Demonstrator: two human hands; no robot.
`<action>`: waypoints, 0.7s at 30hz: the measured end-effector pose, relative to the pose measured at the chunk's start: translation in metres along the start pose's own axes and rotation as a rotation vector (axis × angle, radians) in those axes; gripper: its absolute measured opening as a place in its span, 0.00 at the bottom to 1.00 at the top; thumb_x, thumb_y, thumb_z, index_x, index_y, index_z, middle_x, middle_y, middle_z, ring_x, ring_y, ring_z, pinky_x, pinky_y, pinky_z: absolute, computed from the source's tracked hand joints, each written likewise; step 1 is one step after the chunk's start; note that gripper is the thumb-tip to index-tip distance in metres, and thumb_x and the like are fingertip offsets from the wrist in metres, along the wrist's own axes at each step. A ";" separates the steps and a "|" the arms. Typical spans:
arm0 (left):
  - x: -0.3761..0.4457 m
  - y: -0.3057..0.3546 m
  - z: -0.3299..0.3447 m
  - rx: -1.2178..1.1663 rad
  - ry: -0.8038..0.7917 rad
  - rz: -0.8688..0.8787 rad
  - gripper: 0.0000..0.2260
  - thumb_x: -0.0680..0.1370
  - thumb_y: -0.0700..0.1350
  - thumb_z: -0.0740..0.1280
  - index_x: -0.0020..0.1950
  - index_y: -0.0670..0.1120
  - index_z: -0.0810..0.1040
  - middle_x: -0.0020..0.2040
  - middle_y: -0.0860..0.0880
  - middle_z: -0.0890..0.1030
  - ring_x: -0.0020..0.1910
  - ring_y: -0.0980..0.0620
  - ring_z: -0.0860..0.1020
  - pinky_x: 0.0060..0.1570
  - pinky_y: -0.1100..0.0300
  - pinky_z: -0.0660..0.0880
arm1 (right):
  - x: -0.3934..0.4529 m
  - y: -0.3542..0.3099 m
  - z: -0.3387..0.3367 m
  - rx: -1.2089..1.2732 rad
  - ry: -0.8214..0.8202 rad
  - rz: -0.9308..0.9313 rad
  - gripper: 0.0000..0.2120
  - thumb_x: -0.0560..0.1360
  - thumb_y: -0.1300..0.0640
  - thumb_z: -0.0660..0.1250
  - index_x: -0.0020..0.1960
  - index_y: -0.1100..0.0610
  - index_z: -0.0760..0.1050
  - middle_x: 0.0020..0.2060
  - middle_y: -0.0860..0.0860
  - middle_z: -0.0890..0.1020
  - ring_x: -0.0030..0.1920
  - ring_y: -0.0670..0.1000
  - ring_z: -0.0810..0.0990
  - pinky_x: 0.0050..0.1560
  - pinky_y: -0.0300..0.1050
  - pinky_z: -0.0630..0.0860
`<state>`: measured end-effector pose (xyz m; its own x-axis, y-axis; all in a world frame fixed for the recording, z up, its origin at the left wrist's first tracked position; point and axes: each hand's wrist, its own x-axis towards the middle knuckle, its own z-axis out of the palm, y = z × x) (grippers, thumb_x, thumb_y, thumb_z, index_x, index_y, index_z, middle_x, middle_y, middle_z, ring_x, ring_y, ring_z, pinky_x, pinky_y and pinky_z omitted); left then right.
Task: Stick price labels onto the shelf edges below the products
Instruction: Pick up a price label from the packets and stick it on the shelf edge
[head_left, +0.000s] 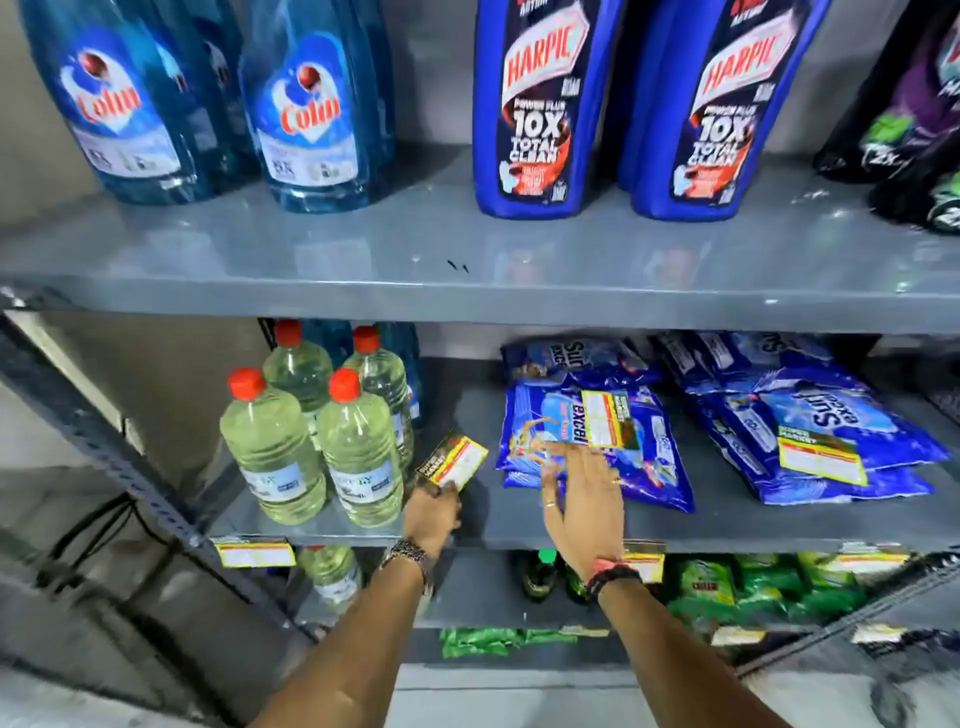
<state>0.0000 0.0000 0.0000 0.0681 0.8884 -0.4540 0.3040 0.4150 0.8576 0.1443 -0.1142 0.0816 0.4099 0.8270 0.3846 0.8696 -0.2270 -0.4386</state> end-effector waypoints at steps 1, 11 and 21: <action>0.004 -0.001 0.000 -0.083 -0.021 -0.029 0.11 0.79 0.47 0.59 0.46 0.41 0.77 0.34 0.45 0.81 0.20 0.58 0.78 0.28 0.58 0.78 | 0.003 0.002 0.006 0.001 -0.015 -0.005 0.16 0.74 0.50 0.53 0.55 0.56 0.72 0.49 0.56 0.80 0.50 0.60 0.78 0.48 0.53 0.77; 0.015 0.005 0.012 -0.353 0.131 -0.145 0.12 0.79 0.42 0.62 0.37 0.42 0.74 0.17 0.53 0.77 0.15 0.56 0.75 0.14 0.67 0.69 | 0.014 0.021 0.046 0.030 -0.029 0.001 0.16 0.74 0.49 0.56 0.54 0.56 0.75 0.49 0.55 0.82 0.50 0.59 0.78 0.51 0.50 0.76; -0.014 0.012 0.010 -0.297 0.295 0.075 0.16 0.76 0.50 0.66 0.29 0.46 0.75 0.21 0.53 0.79 0.21 0.56 0.79 0.20 0.66 0.72 | 0.051 0.015 0.020 0.394 -0.118 0.089 0.20 0.73 0.43 0.55 0.56 0.53 0.76 0.54 0.51 0.81 0.56 0.53 0.76 0.57 0.48 0.73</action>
<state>0.0123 -0.0091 0.0142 -0.2087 0.9184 -0.3363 0.0183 0.3474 0.9375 0.1731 -0.0657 0.0785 0.4245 0.8715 0.2454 0.6510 -0.1055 -0.7517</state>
